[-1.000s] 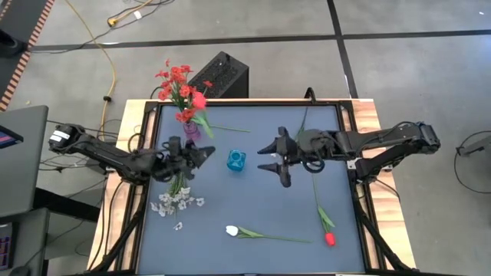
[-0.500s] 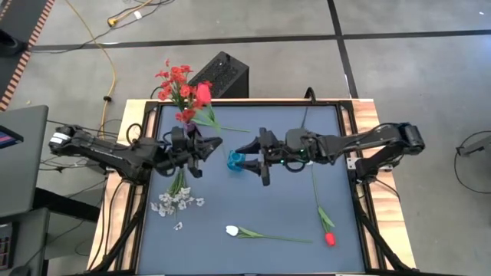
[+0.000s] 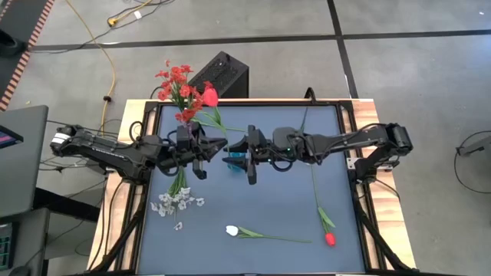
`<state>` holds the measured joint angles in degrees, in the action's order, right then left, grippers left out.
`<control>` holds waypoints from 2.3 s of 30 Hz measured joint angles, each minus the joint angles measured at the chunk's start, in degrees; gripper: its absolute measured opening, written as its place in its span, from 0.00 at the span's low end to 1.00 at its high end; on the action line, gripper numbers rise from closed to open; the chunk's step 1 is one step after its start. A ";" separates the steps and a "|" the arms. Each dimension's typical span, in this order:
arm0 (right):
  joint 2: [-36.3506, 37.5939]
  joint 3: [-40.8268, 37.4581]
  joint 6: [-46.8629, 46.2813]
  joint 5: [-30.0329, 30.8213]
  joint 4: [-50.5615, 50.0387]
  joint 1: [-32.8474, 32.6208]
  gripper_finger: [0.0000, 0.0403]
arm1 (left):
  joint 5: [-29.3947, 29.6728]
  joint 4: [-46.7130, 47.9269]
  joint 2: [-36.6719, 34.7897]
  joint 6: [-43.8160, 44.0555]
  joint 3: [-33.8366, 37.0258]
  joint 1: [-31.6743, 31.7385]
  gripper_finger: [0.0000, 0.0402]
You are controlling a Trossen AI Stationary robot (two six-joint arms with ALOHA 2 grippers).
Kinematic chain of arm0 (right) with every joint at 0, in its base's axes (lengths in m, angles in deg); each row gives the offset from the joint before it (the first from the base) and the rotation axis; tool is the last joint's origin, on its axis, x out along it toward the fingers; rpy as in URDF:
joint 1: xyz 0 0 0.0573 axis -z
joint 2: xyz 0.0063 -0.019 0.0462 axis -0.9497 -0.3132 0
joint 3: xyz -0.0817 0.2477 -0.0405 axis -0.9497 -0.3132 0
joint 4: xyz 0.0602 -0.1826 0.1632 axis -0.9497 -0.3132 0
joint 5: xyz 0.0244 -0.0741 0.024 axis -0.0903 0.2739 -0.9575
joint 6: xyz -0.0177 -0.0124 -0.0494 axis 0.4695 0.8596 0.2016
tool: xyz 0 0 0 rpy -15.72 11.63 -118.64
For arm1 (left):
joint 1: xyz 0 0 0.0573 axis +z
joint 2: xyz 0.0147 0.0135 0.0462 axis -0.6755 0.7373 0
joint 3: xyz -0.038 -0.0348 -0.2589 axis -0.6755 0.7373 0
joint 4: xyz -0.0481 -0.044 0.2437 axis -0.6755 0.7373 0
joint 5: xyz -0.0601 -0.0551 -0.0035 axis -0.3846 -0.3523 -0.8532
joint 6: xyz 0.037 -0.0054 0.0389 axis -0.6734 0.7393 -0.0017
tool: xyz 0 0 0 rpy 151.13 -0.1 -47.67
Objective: Sort flowers into vase by color
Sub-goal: Put the left red tulip into the purple vase
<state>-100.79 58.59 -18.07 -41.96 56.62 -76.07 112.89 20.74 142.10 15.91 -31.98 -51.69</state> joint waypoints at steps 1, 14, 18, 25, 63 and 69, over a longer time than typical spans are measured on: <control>0.01 0.00 0.00 0.67 -0.55 0.19 0.37 | -0.05 0.12 0.00 0.01 0.00 0.00 0.00; 2.21 0.02 1.18 0.88 -5.96 1.39 0.06 | -0.12 0.42 -0.02 -0.01 0.04 0.25 0.07; 2.67 0.02 1.44 0.75 -6.99 1.53 0.06 | -2.51 0.32 -0.04 1.04 0.04 1.39 0.20; 2.67 0.02 1.51 0.55 -8.78 1.55 0.06 | -3.45 3.17 -0.04 5.72 0.04 4.44 0.38; 2.67 0.00 1.46 -0.94 -13.96 2.76 0.06 | -9.26 2.95 -0.02 5.84 0.04 7.69 0.42; 2.67 0.00 1.46 -0.94 -14.04 2.76 0.07 | -9.26 3.60 -0.03 6.06 0.04 7.69 0.30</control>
<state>-98.12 58.59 -16.61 -42.89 42.57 -73.31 103.63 24.34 142.08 21.97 -31.94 -43.99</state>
